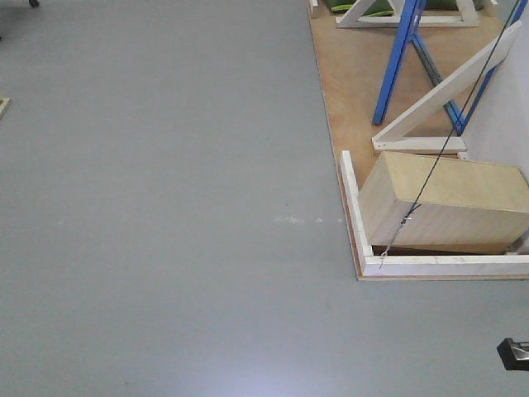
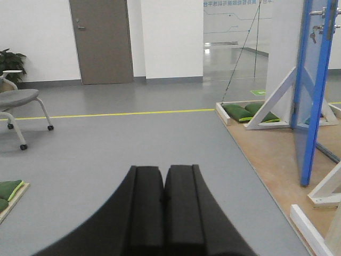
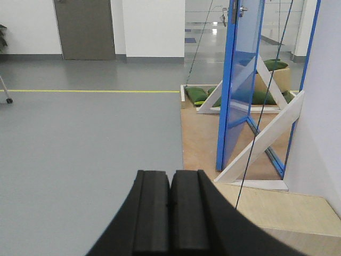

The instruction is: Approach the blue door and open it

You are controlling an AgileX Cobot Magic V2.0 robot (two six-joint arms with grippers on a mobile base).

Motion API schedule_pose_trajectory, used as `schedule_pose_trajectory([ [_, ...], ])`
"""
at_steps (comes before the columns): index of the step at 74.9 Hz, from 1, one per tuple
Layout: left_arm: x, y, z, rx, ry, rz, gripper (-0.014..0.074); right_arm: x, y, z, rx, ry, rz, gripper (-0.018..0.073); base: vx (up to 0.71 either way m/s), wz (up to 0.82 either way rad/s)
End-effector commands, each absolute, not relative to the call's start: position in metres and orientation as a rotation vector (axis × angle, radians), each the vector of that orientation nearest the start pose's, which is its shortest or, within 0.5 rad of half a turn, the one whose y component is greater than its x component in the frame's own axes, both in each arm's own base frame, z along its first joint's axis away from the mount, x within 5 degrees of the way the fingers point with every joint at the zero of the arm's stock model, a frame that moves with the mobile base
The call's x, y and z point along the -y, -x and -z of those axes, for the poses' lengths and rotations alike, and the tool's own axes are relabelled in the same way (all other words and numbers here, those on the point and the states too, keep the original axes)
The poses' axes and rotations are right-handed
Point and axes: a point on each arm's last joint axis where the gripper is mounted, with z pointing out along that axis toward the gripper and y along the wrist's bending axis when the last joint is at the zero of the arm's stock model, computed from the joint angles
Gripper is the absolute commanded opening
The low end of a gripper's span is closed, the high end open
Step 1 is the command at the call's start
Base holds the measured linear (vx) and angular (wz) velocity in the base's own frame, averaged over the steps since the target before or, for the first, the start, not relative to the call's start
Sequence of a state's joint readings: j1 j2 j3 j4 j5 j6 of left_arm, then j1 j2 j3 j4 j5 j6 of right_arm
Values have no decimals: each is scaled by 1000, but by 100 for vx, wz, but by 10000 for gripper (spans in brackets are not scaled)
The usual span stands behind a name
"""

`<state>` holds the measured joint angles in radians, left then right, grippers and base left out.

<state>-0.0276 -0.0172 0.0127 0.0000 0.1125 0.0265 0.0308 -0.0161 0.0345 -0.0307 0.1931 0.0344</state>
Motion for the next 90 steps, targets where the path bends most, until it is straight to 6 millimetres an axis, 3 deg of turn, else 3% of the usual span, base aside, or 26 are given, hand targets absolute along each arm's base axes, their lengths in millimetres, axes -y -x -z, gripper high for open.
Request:
schedule_pose_trajectory([
  [1, 2, -53, -219, -1464, -27, 23, 69, -1, -56, -192, -1609, 23, -8, -1, 0, 0],
  [90, 2, -53, -219, -1464, -27, 23, 69, -1, -56, -192, -1609, 23, -8, -1, 0, 0],
])
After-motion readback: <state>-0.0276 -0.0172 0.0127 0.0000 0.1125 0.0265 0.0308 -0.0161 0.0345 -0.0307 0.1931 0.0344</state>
